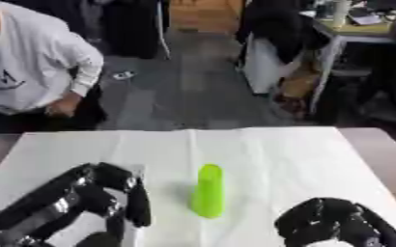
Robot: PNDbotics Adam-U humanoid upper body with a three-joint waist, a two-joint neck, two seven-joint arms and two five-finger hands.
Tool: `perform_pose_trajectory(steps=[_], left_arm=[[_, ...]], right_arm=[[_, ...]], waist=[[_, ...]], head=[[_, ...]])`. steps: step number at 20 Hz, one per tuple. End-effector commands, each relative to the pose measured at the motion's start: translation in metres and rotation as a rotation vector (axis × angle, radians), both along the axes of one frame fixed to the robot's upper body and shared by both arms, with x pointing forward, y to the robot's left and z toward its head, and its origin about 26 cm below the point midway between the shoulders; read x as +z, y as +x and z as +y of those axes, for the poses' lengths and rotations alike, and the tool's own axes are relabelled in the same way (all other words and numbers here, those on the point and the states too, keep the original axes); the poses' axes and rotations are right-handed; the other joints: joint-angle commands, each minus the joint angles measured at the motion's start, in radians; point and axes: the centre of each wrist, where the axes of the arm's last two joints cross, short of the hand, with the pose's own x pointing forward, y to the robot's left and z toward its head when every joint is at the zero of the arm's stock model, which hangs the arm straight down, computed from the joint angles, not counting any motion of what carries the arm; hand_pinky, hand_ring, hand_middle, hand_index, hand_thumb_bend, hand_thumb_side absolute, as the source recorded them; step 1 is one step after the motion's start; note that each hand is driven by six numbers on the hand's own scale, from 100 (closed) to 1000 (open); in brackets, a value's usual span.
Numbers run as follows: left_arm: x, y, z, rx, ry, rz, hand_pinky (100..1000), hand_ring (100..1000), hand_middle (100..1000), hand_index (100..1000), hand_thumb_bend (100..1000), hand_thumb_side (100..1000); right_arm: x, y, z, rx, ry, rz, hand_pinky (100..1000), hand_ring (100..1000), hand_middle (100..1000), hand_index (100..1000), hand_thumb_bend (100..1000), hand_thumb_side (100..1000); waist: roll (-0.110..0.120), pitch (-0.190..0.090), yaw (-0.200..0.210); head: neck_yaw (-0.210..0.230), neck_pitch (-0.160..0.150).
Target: Pick up objects on the table and place them in the box.
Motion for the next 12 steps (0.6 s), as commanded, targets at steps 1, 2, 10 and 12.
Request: perform_pose_trajectory(steps=[1, 2, 10, 12], left_arm=[[0.0078, -0.0026, 0.0005, -0.001, -0.003, -0.031, 332, 411, 496, 354, 100, 882], [0.0078, -0.0026, 0.0005, -0.002, -0.003, -0.031, 332, 411, 495, 354, 100, 882], [0.0078, -0.0026, 0.0004, -0.002, -0.004, -0.031, 332, 410, 494, 354, 100, 882], [0.0078, -0.0026, 0.0004, -0.003, -0.004, -0.031, 331, 410, 494, 353, 100, 882]], right_arm=[[0.0078, -0.0019, -0.0012, 0.042, -0.063, -0.073, 383, 610, 706, 741, 100, 923], [0.0078, -0.0019, -0.0012, 0.042, -0.063, -0.073, 383, 609, 706, 741, 100, 923], [0.0076, -0.0019, -0.0010, 0.043, -0.061, -0.072, 383, 610, 706, 737, 100, 923], [0.0076, -0.0019, -0.0010, 0.043, -0.061, -0.073, 383, 610, 707, 737, 100, 923]], waist=[[0.000, -0.019, 0.000], [0.000, -0.019, 0.000], [0.000, -0.019, 0.000], [0.000, -0.019, 0.000]], head=[[0.009, 0.001], [0.009, 0.001], [0.009, 0.002], [0.010, 0.001]])
